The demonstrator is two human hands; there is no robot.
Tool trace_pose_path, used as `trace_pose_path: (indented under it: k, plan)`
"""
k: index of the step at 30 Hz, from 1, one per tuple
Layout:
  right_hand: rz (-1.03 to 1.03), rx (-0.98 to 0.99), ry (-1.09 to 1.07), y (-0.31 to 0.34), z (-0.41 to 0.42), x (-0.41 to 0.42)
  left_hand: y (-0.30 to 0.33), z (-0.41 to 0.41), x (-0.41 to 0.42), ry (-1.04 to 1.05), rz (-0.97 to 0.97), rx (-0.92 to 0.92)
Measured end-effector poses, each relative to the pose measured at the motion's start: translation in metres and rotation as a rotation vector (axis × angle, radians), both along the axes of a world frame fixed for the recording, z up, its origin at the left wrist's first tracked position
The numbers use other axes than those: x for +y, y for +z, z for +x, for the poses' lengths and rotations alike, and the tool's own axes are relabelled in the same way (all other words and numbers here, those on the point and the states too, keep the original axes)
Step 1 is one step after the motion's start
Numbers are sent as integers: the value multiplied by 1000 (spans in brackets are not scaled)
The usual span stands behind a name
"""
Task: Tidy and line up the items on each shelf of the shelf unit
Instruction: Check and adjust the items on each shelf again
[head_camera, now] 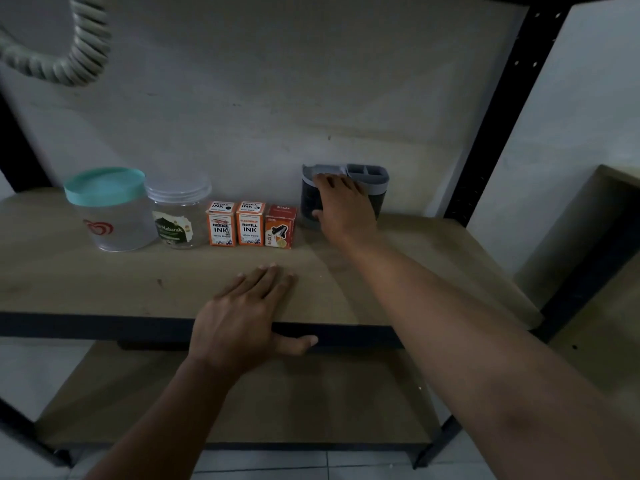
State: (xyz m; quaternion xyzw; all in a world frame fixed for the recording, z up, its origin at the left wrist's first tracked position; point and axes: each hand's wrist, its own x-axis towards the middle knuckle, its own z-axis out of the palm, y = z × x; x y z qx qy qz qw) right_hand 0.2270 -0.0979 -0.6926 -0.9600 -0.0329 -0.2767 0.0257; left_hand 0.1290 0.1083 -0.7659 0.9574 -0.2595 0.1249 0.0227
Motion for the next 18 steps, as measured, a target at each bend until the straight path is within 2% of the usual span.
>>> trace_pose_path:
  k: [8,18]
  plan:
    - [-104,-6,-62,3,9,-2,-1,1,1,-8,-2,14]
    - [-87,-25,-70,-3,17,-3,1,2,0,-28,1,1]
